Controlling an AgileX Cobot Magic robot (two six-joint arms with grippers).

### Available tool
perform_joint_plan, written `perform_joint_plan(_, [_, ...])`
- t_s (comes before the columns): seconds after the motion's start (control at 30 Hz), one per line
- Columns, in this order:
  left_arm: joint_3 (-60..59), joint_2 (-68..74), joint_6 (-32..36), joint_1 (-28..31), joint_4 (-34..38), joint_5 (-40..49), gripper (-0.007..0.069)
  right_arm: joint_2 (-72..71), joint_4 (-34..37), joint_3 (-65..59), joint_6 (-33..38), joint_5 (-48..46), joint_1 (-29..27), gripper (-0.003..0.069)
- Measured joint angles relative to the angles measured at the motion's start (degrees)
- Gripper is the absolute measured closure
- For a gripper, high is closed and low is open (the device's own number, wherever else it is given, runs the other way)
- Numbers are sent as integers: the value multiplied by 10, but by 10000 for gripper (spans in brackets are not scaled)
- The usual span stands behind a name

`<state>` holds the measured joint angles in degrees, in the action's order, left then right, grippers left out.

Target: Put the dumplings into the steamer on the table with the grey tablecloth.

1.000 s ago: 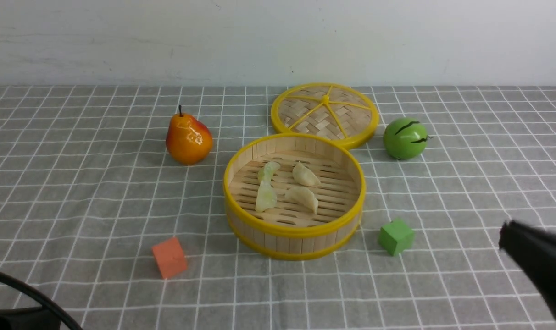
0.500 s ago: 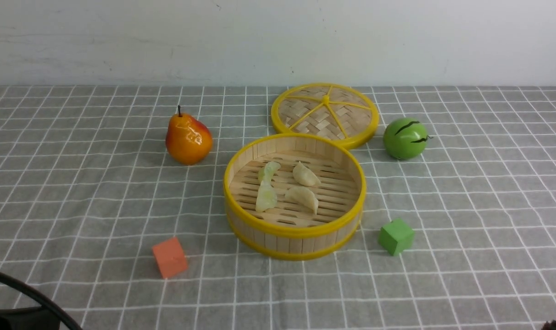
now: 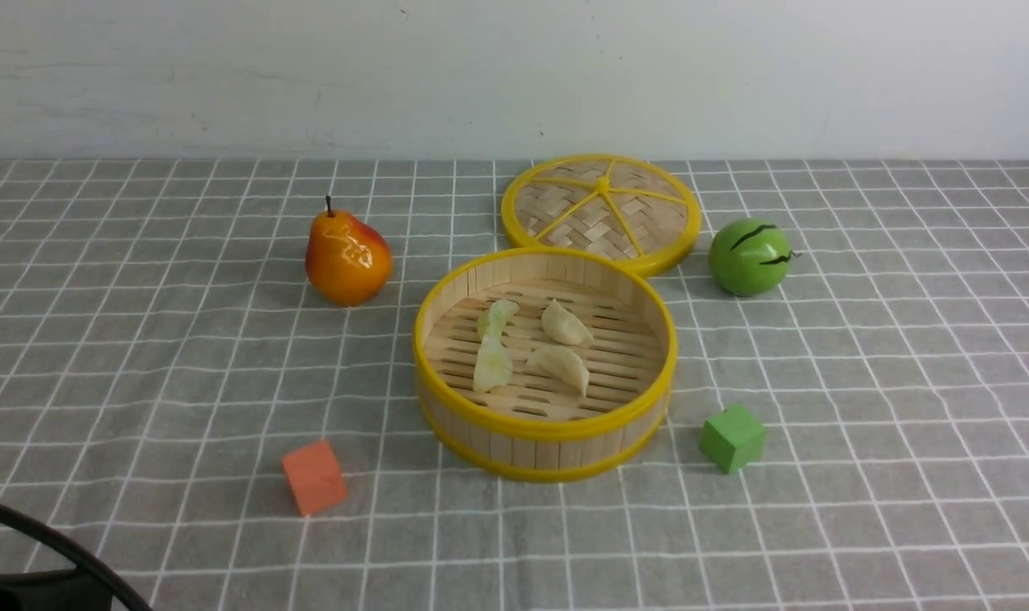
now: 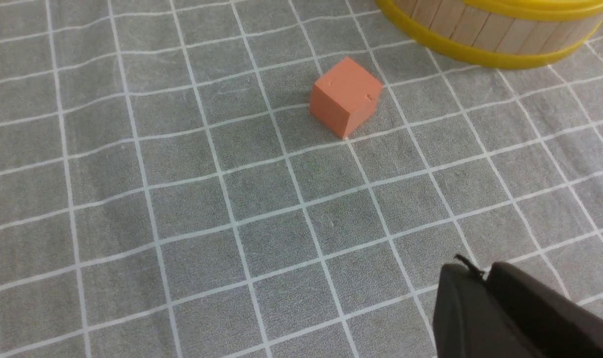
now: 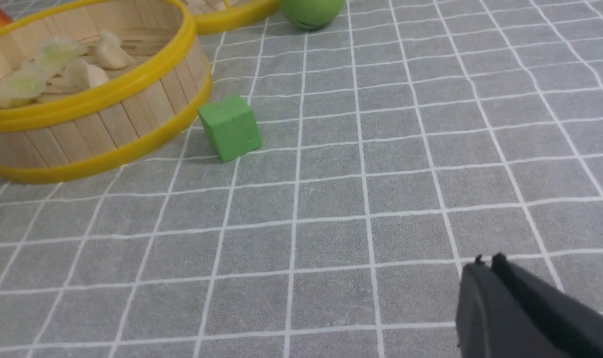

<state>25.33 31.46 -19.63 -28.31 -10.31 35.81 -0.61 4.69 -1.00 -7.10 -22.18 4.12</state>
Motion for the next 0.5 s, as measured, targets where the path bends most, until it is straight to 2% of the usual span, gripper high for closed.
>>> perform_joint_plan(0.5, [0, 0, 0, 0, 0, 0, 554, 0, 6, 0, 2, -2, -1, 645])
